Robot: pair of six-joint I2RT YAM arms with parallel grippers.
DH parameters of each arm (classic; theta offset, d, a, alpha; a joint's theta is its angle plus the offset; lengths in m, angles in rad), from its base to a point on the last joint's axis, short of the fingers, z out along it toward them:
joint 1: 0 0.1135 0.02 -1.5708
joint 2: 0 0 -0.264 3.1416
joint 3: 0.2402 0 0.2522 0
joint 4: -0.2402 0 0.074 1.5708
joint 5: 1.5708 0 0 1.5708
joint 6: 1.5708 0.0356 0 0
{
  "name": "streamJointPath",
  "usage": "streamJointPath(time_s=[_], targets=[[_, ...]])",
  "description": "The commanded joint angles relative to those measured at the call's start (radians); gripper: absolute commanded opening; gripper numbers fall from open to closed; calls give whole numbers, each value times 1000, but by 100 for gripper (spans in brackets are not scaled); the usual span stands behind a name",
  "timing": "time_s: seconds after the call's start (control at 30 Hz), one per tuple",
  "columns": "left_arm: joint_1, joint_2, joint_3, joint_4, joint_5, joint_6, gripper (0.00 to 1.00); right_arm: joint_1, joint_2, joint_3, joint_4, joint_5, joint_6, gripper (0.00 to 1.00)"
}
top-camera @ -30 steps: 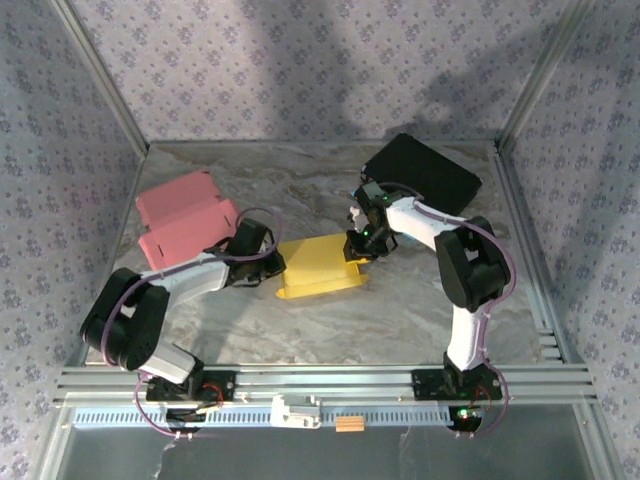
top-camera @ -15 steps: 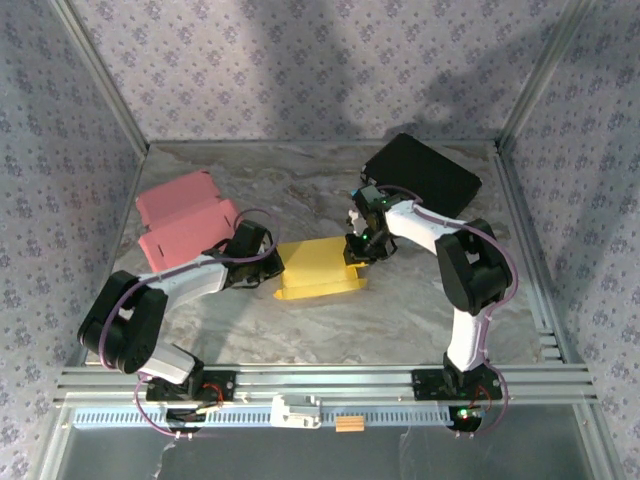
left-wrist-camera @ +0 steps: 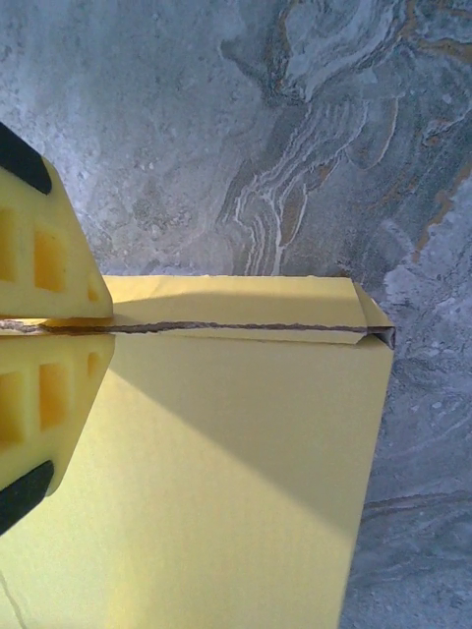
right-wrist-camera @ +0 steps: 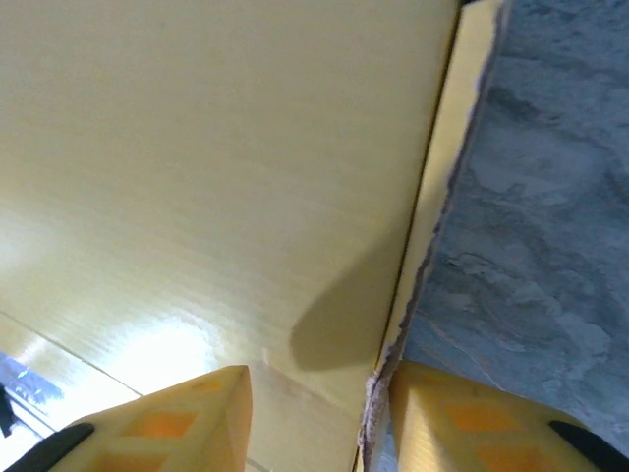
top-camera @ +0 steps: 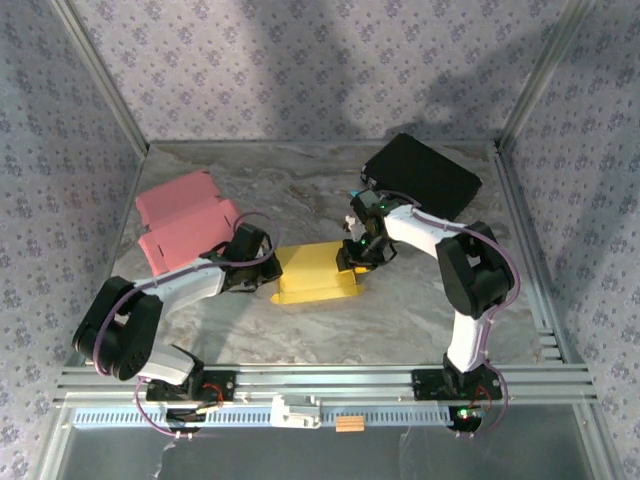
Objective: Fold the paper box
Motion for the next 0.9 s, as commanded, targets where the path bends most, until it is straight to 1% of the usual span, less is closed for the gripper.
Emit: streamJointPath(time_s=[0.0, 0.07, 0.1, 0.17, 0.33, 0.5, 0.6, 0.73, 0.87], targets=[[-29, 14, 8, -122, 29, 59, 11, -15, 19, 37, -7, -117, -39, 46], [-26, 16, 10, -126, 24, 63, 11, -41, 10, 43, -2, -124, -40, 49], [-24, 19, 12, -126, 25, 64, 10, -57, 3, 39, 9, -141, -39, 54], [-22, 20, 13, -127, 24, 63, 11, -84, -8, 28, 28, -175, -37, 57], [-21, 20, 9, -124, 19, 59, 10, -132, 18, -4, 38, -233, -55, 59], [-1, 1, -21, -106, 29, 48, 9, -183, 5, -103, 181, -292, -38, 61], [22, -24, -50, -80, 47, 47, 8, -193, 17, -102, 215, -339, -36, 63], [59, -42, -96, -37, 83, 62, 7, -195, 41, -113, 273, -408, -27, 68], [95, -49, -140, -13, 98, 78, 6, -188, 41, -117, 311, -481, -25, 70]])
